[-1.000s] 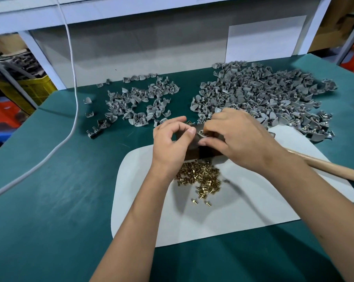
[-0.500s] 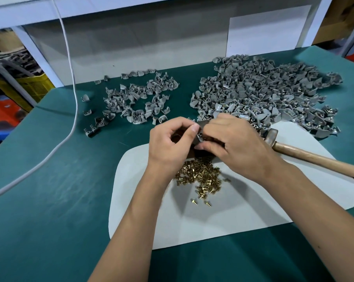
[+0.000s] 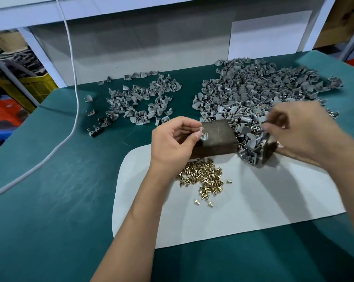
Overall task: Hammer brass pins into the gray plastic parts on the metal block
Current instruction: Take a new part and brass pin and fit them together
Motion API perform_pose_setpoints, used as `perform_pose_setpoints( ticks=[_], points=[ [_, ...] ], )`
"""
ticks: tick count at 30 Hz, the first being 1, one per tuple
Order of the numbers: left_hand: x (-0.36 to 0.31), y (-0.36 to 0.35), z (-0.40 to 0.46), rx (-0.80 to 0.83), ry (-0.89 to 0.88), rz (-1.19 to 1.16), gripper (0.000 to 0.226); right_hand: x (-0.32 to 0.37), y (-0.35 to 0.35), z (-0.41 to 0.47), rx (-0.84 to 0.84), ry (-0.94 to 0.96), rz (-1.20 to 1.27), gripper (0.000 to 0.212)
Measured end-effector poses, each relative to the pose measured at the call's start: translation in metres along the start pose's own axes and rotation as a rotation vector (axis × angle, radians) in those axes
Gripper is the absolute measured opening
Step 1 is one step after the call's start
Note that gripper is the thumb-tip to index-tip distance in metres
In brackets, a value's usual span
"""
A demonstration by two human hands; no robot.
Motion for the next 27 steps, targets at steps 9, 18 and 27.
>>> perform_pose_setpoints(
  ticks=[9, 18, 27],
  points=[
    [-0.005, -0.002, 0.0, 0.026, -0.173, 0.242, 0.018, -0.032, -0.018, -0.019, 0.431, -0.091, -0.331, 0.019],
    [-0.001, -0.002, -0.003, -0.02, -0.024, 0.167, 0.024, 0.067, 0.0, -0.014, 0.11, 0.051, 0.059, 0.027],
    [-0.002, 0.001, 0.0, -0.045, 0.028, 0.12, 0.044, 0.115, -0.008, -0.015, 0.074, 0.217, -0.182, 0.021]
  ],
)
Point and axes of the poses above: each hand's wrist, its own z-axis towards the middle knuckle, its own y-axis out of the back of the hand, x = y × z, the point moved 8 cm from there along z, towards the middle knuckle, and after that the axes turned 4 degrees about -y, right-handed, at the moved point
